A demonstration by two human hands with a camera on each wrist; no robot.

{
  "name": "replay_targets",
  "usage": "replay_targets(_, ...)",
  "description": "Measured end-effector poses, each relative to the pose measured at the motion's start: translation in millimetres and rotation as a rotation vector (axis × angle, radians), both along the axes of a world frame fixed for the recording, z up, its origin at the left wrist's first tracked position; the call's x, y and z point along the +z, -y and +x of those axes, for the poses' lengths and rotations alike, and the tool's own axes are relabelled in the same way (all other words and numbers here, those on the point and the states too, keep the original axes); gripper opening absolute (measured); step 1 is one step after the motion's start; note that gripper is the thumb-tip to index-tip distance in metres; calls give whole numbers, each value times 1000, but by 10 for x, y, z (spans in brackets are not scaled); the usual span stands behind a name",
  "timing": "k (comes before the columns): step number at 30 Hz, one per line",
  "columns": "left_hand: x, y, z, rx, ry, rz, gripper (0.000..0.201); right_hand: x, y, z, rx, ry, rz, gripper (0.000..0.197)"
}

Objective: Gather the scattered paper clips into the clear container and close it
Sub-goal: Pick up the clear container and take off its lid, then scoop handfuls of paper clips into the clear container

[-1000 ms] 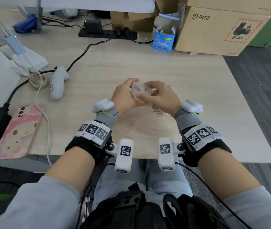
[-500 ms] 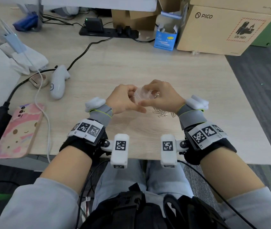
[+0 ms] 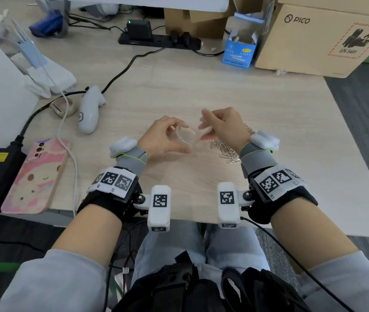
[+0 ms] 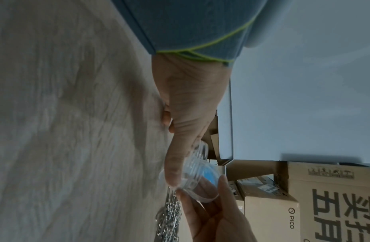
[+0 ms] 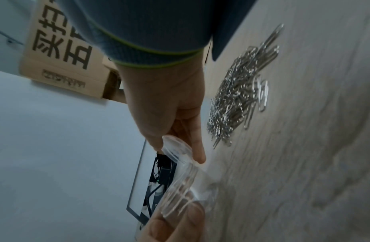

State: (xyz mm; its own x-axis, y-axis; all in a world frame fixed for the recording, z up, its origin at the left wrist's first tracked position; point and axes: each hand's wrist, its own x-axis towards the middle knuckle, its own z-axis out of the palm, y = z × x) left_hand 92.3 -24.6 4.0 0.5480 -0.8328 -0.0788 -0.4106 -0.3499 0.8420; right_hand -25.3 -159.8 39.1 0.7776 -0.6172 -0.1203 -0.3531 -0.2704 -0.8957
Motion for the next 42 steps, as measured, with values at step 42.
replay_targets(42, 388, 527, -345, -42, 273, -112, 65, -211, 577, -590, -387, 97, -119, 27)
